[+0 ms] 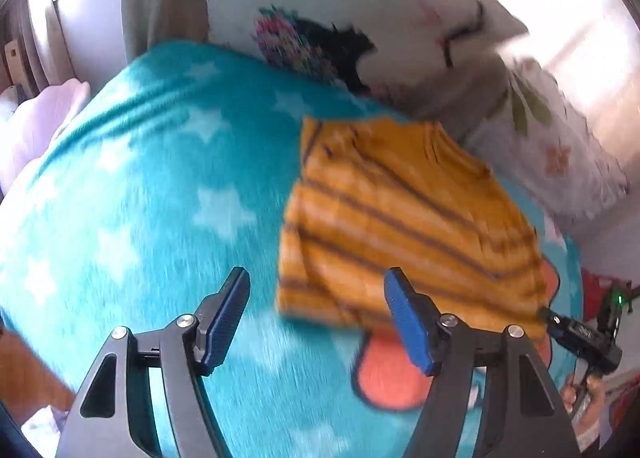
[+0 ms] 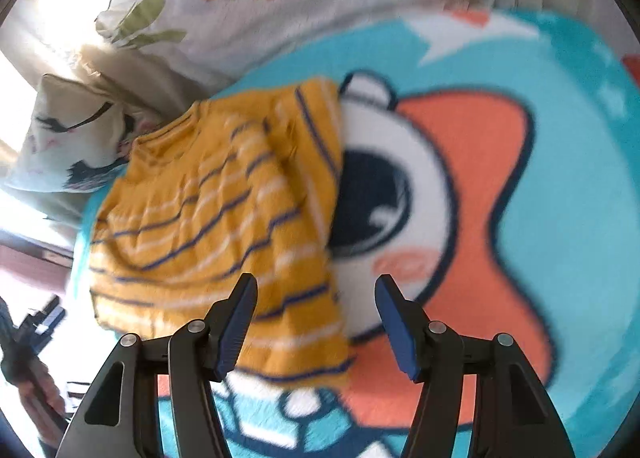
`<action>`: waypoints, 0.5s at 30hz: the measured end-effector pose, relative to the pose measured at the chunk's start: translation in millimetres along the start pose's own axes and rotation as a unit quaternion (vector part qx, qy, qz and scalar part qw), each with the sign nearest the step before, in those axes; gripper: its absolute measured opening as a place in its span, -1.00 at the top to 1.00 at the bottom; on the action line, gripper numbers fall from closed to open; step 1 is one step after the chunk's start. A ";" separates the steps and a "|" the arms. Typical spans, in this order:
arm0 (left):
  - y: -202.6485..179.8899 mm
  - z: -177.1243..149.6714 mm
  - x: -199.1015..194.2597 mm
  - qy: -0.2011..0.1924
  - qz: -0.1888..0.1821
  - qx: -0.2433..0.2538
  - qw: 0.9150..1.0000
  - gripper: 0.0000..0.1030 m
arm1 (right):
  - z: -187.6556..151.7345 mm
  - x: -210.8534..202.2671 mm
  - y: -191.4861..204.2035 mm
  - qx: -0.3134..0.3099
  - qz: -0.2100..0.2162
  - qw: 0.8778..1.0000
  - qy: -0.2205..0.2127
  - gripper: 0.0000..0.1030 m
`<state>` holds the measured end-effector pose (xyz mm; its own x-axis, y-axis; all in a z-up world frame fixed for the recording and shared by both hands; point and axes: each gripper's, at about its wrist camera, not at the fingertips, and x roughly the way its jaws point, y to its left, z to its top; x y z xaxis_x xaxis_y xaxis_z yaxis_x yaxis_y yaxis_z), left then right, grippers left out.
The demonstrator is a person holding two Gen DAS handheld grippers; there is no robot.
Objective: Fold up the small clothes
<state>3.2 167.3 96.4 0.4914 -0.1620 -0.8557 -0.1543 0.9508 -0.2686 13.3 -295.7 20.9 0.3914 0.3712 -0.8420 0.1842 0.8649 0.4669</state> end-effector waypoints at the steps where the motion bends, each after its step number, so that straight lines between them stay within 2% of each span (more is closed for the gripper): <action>1: -2.7 -5.4 -0.4 0.001 0.001 0.000 1.000 -0.33 | -4.1 3.0 2.5 -0.006 0.004 1.000 0.007 0.72; 2: -3.6 -13.5 -5.0 0.001 0.004 -0.001 1.000 -0.33 | -8.1 3.3 4.3 -0.014 -0.014 1.000 0.010 0.82; 4: -2.9 -25.9 -12.0 -0.005 0.010 -0.005 1.000 -0.33 | -12.8 -0.3 0.6 -0.022 -0.065 0.998 -0.003 0.82; 5: -1.4 -31.7 -12.4 -0.009 0.016 -0.008 1.000 -0.33 | -12.9 -1.9 -2.7 -0.022 -0.081 0.996 -0.007 0.66; 6: 1.4 -37.0 -15.6 -0.012 0.021 -0.011 1.000 -0.33 | -14.1 -4.8 -7.6 -0.018 -0.099 0.995 -0.008 0.32; 9: 11.9 -48.6 -22.0 -0.017 0.030 -0.027 0.999 -0.33 | -17.2 -25.7 -8.6 -0.016 -0.078 0.996 -0.027 0.27; 12: 20.3 -60.1 -23.5 -0.012 0.035 -0.041 0.998 -0.33 | -21.2 -45.8 2.6 -0.040 -0.085 0.994 -0.059 0.26; 15: 25.6 -68.5 -23.6 -0.005 0.032 -0.047 0.998 -0.33 | -25.9 -56.5 9.5 -0.046 -0.077 0.993 -0.073 0.22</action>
<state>-71.0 177.4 79.4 0.4867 -0.0979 -0.8681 -0.2655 0.9301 -0.2537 -30.4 -299.7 65.9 0.4926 0.1849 -0.8504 0.1715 0.9374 0.3031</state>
